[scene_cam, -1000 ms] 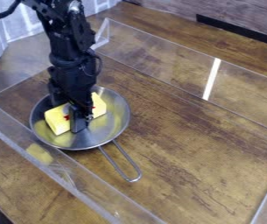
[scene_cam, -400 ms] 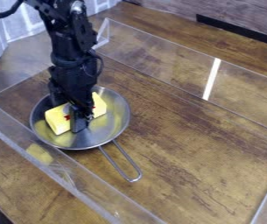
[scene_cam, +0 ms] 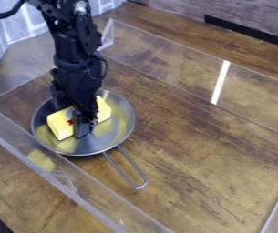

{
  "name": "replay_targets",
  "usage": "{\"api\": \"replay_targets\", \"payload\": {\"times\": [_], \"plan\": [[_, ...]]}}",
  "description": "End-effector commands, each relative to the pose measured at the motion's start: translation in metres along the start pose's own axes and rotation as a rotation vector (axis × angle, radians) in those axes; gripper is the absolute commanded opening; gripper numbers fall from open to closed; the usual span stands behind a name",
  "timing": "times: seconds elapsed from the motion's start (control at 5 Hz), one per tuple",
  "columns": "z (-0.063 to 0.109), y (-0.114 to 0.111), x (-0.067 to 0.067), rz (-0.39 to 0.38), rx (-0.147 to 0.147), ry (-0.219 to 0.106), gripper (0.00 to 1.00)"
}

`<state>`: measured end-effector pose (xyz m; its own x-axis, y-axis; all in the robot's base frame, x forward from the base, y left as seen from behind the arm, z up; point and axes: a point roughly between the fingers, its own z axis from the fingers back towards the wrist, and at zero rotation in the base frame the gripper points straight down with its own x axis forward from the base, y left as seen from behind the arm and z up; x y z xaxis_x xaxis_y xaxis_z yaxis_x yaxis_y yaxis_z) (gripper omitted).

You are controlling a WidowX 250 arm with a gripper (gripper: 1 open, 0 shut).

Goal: Remove the yellow object from inside the silver pan and put it on the table

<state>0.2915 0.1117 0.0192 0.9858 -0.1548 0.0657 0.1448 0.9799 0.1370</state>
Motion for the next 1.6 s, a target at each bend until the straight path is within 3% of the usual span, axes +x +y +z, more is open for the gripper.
{"api": "replay_targets", "payload": {"times": [0.0, 0.6, 1.4], "plan": [[-0.004, -0.004, 0.002, 0.008, -0.001, 0.008, 0.0], [-0.006, -0.006, 0.002, 0.009, 0.0, 0.015, 0.0], [0.014, -0.007, 0.007, -0.012, 0.018, 0.008, 0.0]]}}
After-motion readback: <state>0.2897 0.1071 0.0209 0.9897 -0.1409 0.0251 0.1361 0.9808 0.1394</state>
